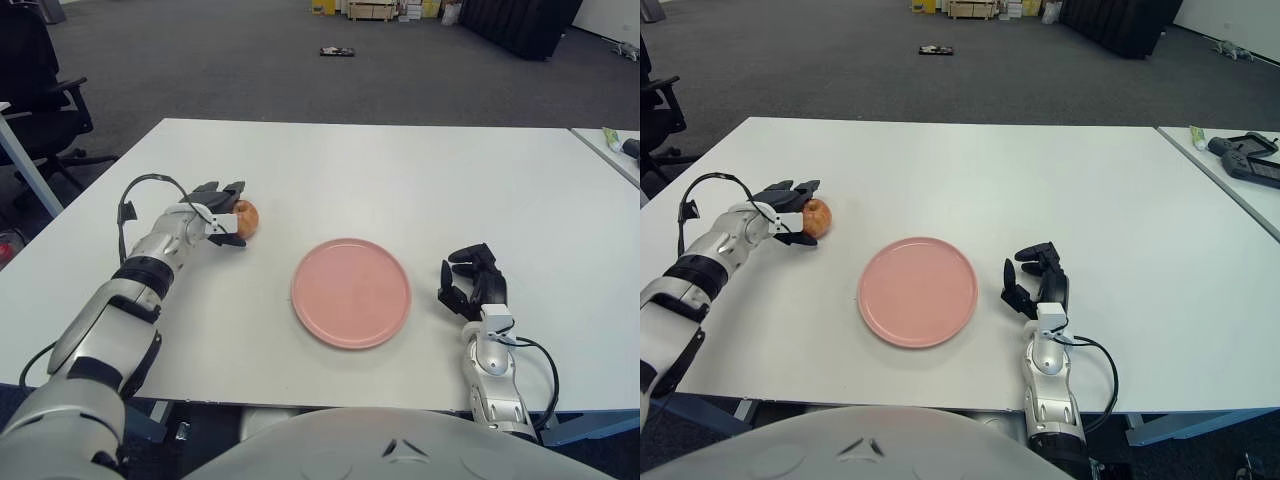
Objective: Put the apple into the plate.
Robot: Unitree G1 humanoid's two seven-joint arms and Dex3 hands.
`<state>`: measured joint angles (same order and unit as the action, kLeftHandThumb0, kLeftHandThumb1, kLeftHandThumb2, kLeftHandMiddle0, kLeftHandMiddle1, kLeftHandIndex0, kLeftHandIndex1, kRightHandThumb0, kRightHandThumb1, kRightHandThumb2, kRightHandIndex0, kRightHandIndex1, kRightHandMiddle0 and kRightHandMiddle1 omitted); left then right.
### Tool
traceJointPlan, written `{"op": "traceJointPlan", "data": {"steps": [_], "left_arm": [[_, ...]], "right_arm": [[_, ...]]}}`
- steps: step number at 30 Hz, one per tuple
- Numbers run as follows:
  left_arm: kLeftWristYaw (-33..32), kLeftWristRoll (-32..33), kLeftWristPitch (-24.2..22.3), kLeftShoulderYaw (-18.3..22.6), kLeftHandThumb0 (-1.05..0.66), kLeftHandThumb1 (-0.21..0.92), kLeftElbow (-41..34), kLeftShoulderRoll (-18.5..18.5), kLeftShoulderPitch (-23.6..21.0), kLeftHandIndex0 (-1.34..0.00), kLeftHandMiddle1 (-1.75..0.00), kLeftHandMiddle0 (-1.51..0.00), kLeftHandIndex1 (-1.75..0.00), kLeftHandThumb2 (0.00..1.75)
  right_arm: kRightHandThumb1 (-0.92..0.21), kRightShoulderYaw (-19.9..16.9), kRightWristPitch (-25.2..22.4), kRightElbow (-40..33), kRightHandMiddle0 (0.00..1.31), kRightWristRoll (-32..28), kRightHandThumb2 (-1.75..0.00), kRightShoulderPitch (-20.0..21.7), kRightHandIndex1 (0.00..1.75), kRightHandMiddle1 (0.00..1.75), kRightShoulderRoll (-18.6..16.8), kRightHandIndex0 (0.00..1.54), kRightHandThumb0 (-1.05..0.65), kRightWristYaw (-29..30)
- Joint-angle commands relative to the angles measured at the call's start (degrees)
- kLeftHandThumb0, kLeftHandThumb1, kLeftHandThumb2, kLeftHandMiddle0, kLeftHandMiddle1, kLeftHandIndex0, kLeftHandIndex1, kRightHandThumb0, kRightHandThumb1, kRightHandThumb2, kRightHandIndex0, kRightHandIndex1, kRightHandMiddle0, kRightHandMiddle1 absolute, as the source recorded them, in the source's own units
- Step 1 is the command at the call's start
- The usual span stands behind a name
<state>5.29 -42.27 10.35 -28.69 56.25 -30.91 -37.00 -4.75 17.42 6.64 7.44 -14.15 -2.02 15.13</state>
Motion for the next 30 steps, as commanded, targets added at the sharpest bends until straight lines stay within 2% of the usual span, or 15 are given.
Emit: {"op": "traceJointPlan", "data": {"steps": [1, 7, 13, 16, 18, 19, 20, 22, 23, 24, 27, 30], "left_arm": [[-0.8, -1.5, 1.7, -2.6, -0.97, 0.81, 3.6, 2.3, 1.5, 0.00, 0.00, 0.00, 0.00, 0.35], [-4.5, -0.9, 3.2, -2.9, -0.93, 0.78, 3.5, 3.2, 1.3, 0.00, 0.00, 0.00, -0.01, 0.38], [-9.1, -0.9, 6.0, -3.2, -0.90, 0.71, 3.6, 3.5, 1.0, 0.00, -0.05, -0.04, -0.15, 0.49], [-10.4, -0.5, 6.8, -3.2, -0.86, 0.63, 3.9, 3.6, 1.0, 0.00, -0.27, -0.02, -0.31, 0.58], [-11.7, -0.4, 7.2, -3.1, -0.82, 0.58, 4.5, 4.1, 0.8, 0.00, -0.51, -0.01, -0.52, 0.64], [-12.5, -0.4, 7.5, -3.1, -0.78, 0.51, 4.9, 4.2, 0.8, 0.00, -0.78, -0.01, -0.77, 0.73], [-13.0, -0.4, 7.8, -3.1, -0.76, 0.48, 5.2, 4.3, 0.7, 0.00, -0.89, -0.02, -0.92, 0.77], [-13.8, -0.5, 8.2, -3.2, -0.71, 0.40, 5.5, 4.5, 0.6, -0.01, -1.20, -0.06, -1.36, 0.90], [-14.1, -0.5, 8.4, -3.3, -0.69, 0.39, 5.6, 4.5, 0.5, -0.01, -1.25, -0.07, -1.44, 0.92], [-14.2, -0.6, 8.6, -3.4, -0.67, 0.36, 5.7, 4.6, 0.4, -0.08, -1.36, -0.11, -1.55, 0.96], [-14.3, -0.6, 9.3, -3.6, -0.62, 0.33, 5.3, 4.4, 0.3, -0.19, -1.51, -0.18, -1.68, 1.01], [-15.4, -0.8, 9.9, -3.8, -0.57, 0.31, 5.0, 4.3, 0.4, -0.34, -1.67, -0.39, -1.73, 1.01]], "right_arm": [[-0.63, -0.3, -1.0, -0.9, 0.37, -0.1, -0.92, 0.2, 1.75, 1.75, -0.2, 0.65, -0.39, 0.1], [-0.63, -0.4, -1.4, -1.3, 0.38, 0.0, -0.93, 0.1, 1.75, 1.75, -0.2, 0.64, -0.39, 0.2], [-0.63, -0.3, -1.3, -1.4, 0.38, -0.1, -0.93, 0.1, 1.75, 1.75, -0.2, 0.64, -0.39, 0.1], [-0.63, -0.3, -1.3, -1.3, 0.38, 0.0, -0.93, 0.1, 1.75, 1.75, -0.2, 0.64, -0.39, 0.1], [-0.63, -0.3, -1.1, -1.3, 0.38, 0.2, -0.92, 0.1, 1.75, 1.75, -0.1, 0.65, -0.39, 0.3], [-0.63, -0.3, -1.0, -1.3, 0.38, 0.2, -0.92, 0.1, 1.75, 1.75, -0.1, 0.66, -0.39, 0.3], [-0.63, -0.3, -1.0, -1.3, 0.38, 0.3, -0.92, 0.1, 1.75, 1.75, -0.2, 0.66, -0.39, 0.4], [-0.63, -0.3, -1.0, -1.4, 0.38, 0.2, -0.93, 0.1, 1.75, 1.75, -0.2, 0.66, -0.39, 0.3], [-0.63, -0.3, -1.0, -1.4, 0.38, 0.1, -0.93, 0.1, 1.75, 1.75, -0.2, 0.66, -0.39, 0.3], [-0.63, -0.4, -1.0, -1.5, 0.38, 0.1, -0.93, 0.1, 1.75, 1.75, -0.2, 0.66, -0.39, 0.3], [-0.63, -0.5, -1.2, -1.6, 0.38, 0.1, -0.93, 0.0, 1.75, 1.75, -0.3, 0.66, -0.39, 0.5], [-0.63, -0.6, -1.1, -1.5, 0.38, 0.2, -0.93, 0.0, 1.75, 1.75, -0.2, 0.66, -0.39, 0.6]]}}
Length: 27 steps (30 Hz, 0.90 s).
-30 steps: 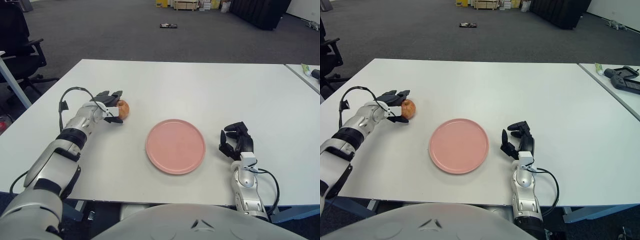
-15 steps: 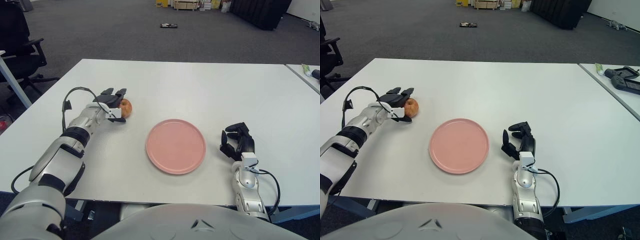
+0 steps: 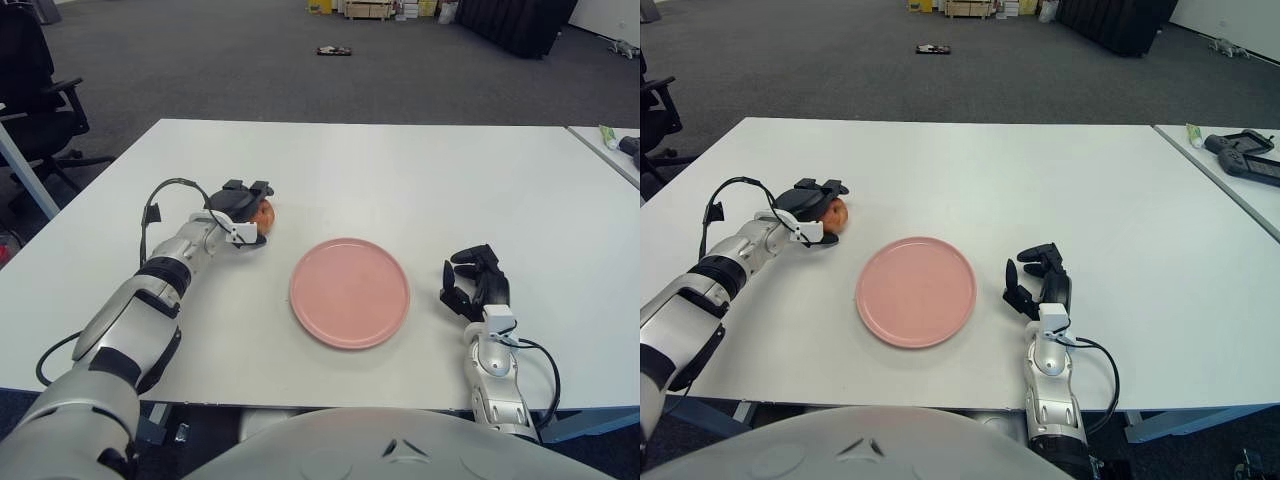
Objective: Put the apple into the plate.
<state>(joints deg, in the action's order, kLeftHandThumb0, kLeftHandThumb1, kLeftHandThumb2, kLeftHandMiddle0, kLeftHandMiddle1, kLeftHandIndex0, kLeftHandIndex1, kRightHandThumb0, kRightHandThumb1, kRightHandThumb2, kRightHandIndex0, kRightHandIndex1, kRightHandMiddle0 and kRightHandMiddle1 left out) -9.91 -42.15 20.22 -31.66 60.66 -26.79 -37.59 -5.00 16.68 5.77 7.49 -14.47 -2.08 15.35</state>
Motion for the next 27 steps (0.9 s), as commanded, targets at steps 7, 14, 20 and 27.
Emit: {"op": "traceJointPlan", "data": {"steps": [7, 14, 20, 27], "left_arm": [[-8.7, -3.5, 1.7, -2.2, -0.51, 0.29, -0.2, 0.0, 2.1, -0.60, -1.74, -0.83, -1.74, 1.03], [-12.4, -4.8, 2.5, -2.8, -0.44, 0.31, -1.3, -0.6, 2.8, -0.75, -1.75, -1.00, -1.75, 1.08], [-12.1, -5.3, 2.0, -2.9, -0.49, 0.27, -3.1, -1.0, 3.4, -0.65, -1.75, -1.07, -1.75, 1.34], [-11.8, -5.3, 1.9, -2.6, -0.49, 0.27, -4.1, -1.1, 3.8, -0.64, -1.75, -1.12, -1.75, 1.36]], "right_arm": [[-0.62, -0.4, -0.2, -0.5, 0.38, 0.3, -0.94, 0.2, 1.74, 1.75, 0.1, 0.66, -0.40, 0.5], [-0.62, -0.4, -0.4, -0.6, 0.38, 0.5, -0.93, 0.2, 1.73, 1.75, 0.2, 0.66, -0.40, 0.7], [-0.62, -0.5, -0.2, -0.5, 0.38, 0.7, -0.93, 0.2, 1.74, 1.75, 0.3, 0.66, -0.40, 1.0], [-0.62, -0.5, 0.1, -0.5, 0.38, 0.4, -0.94, 0.2, 1.74, 1.75, 0.3, 0.66, -0.40, 0.8]]}}
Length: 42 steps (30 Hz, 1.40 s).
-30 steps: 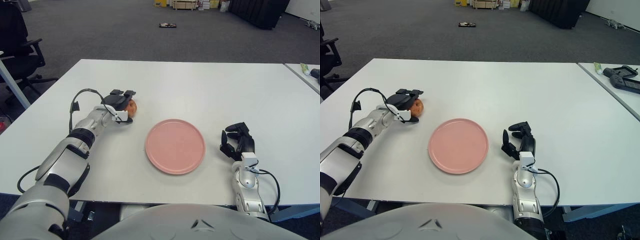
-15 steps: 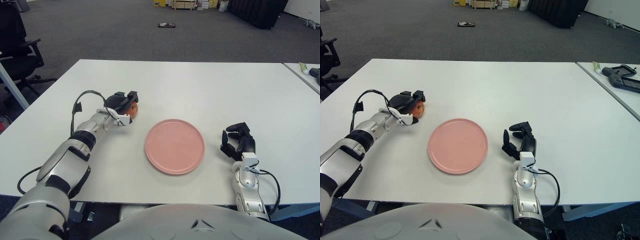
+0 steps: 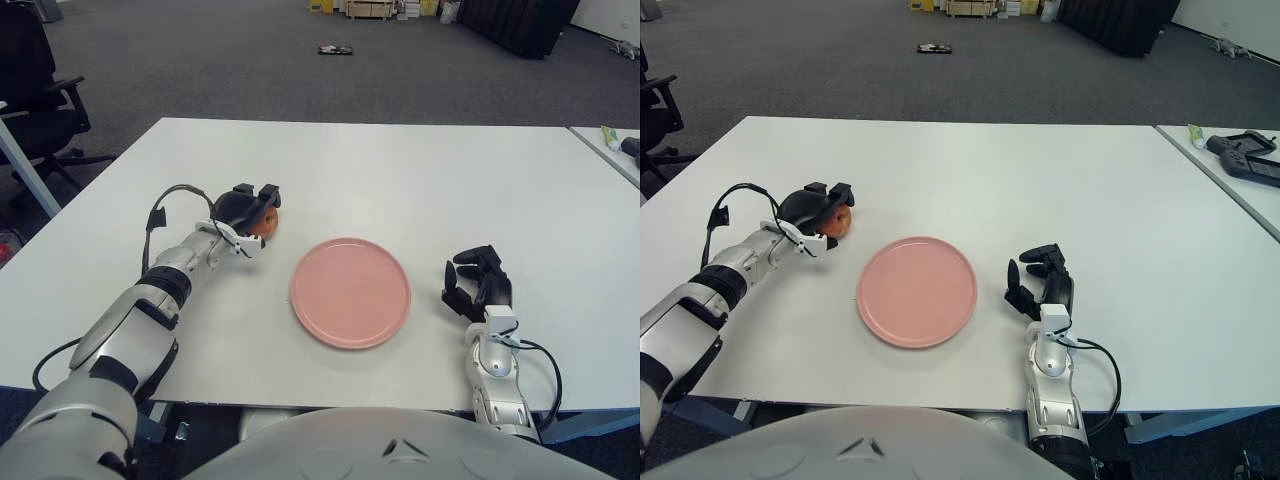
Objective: Put the apple into the plate.
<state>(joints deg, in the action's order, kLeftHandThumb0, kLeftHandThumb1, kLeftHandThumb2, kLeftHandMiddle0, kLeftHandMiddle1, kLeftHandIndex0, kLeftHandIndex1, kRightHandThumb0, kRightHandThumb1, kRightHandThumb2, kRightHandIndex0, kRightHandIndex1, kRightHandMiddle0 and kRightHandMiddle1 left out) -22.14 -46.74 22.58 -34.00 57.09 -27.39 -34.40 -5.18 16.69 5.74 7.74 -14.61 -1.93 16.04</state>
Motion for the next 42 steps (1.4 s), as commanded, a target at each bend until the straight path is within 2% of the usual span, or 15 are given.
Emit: {"op": "traceJointPlan", "data": {"steps": [1, 20, 27, 34, 42], "left_arm": [[0.5, -0.7, -0.5, -0.3, -0.49, 0.27, -0.6, -0.5, 0.7, -0.64, -1.75, -1.13, -1.75, 1.36], [7.0, 2.9, -1.7, 2.3, -0.49, 0.26, -4.0, -0.6, 2.1, -0.65, -1.75, -1.22, -1.75, 1.38], [7.4, 3.0, -2.2, 3.0, -0.49, 0.25, -5.8, -0.8, 2.6, -0.66, -1.75, -1.22, -1.75, 1.40], [6.2, 3.5, -0.9, 4.0, -0.50, 0.23, -7.2, -1.4, 3.2, -0.68, -1.75, -1.25, -1.75, 1.42], [8.7, 6.0, 1.1, 7.6, -0.50, 0.23, -14.7, -4.3, 5.2, -0.68, -1.75, -1.26, -1.75, 1.42]], "right_arm": [[-0.62, -0.4, 0.1, -0.4, 0.38, 0.2, -0.94, 0.4, 1.74, 1.75, 0.2, 0.66, -0.40, 0.1], [-0.62, -0.6, 0.9, 0.3, 0.39, -0.1, -0.94, 0.8, 1.73, 1.75, 0.3, 0.67, -0.40, -0.2], [-0.61, -0.6, 0.8, 0.3, 0.39, 0.1, -0.94, 0.9, 1.74, 1.75, 0.2, 0.68, -0.40, 0.0], [-0.61, -0.6, 0.5, 0.1, 0.39, 0.0, -0.94, 0.9, 1.75, 1.75, 0.1, 0.68, -0.40, 0.0], [-0.62, -0.4, -0.1, -0.3, 0.39, 0.5, -0.94, 0.9, 1.74, 1.75, 0.0, 0.67, -0.40, 0.3]]}}
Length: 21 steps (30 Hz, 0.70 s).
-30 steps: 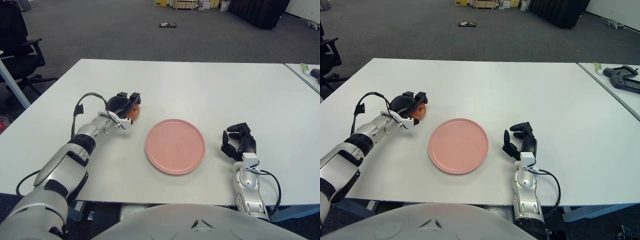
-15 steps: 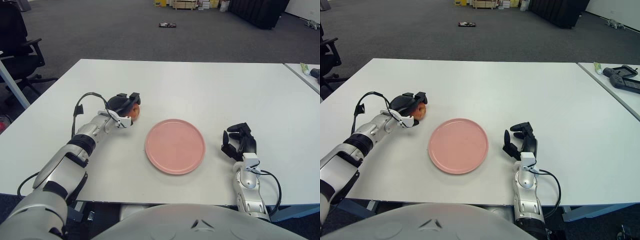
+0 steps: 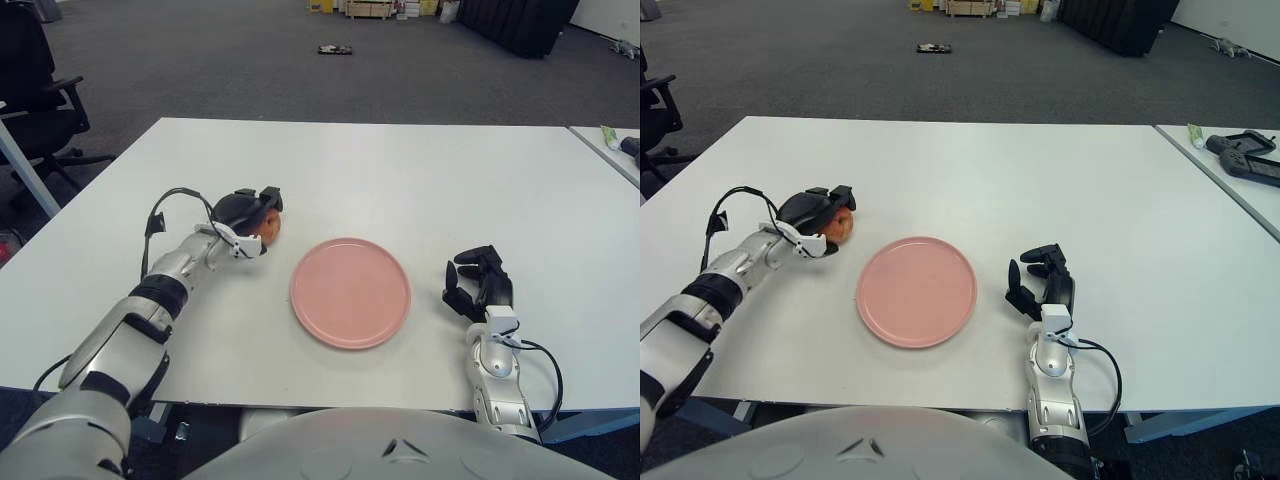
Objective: Put the apple into the plate.
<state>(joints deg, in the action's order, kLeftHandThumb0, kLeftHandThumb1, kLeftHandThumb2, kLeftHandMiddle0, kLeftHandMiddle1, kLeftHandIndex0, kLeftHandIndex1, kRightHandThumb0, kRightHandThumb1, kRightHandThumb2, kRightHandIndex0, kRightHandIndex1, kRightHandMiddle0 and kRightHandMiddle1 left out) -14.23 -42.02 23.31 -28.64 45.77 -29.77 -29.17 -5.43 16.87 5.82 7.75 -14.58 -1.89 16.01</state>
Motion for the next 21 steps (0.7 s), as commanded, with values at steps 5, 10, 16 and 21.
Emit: {"op": "traceJointPlan", "data": {"steps": [5, 10, 16, 21], "left_arm": [[2.3, 2.4, 0.1, 4.6, -0.50, 0.23, -9.2, -3.2, 1.9, -0.67, -1.75, -1.27, -1.75, 1.42], [1.7, 3.4, 0.5, 7.3, -0.50, 0.24, -14.4, -3.5, 3.9, -0.67, -1.75, -1.27, -1.75, 1.41], [3.8, 5.1, -1.3, 11.2, -0.50, 0.23, -25.7, -3.8, 8.2, -0.67, -1.75, -1.27, -1.75, 1.42], [4.8, 6.2, -1.8, 13.3, -0.51, 0.22, -31.6, -2.9, 10.7, -0.69, -1.75, -1.27, -1.75, 1.43]], "right_arm": [[-0.62, 0.0, -0.6, -0.3, 0.39, 0.6, -0.94, 0.9, 1.73, 1.75, 0.1, 0.66, -0.40, 0.5], [-0.62, 0.1, -0.2, 0.0, 0.38, 0.4, -0.94, 0.9, 1.74, 1.75, 0.3, 0.67, -0.40, 0.1], [-0.62, 0.1, 0.3, 0.3, 0.38, 0.0, -0.94, 1.1, 1.75, 1.75, 0.4, 0.68, -0.40, -0.2], [-0.62, 0.1, 0.5, 0.5, 0.38, -0.3, -0.94, 1.2, 1.75, 1.75, 0.4, 0.68, -0.40, -0.5]]}}
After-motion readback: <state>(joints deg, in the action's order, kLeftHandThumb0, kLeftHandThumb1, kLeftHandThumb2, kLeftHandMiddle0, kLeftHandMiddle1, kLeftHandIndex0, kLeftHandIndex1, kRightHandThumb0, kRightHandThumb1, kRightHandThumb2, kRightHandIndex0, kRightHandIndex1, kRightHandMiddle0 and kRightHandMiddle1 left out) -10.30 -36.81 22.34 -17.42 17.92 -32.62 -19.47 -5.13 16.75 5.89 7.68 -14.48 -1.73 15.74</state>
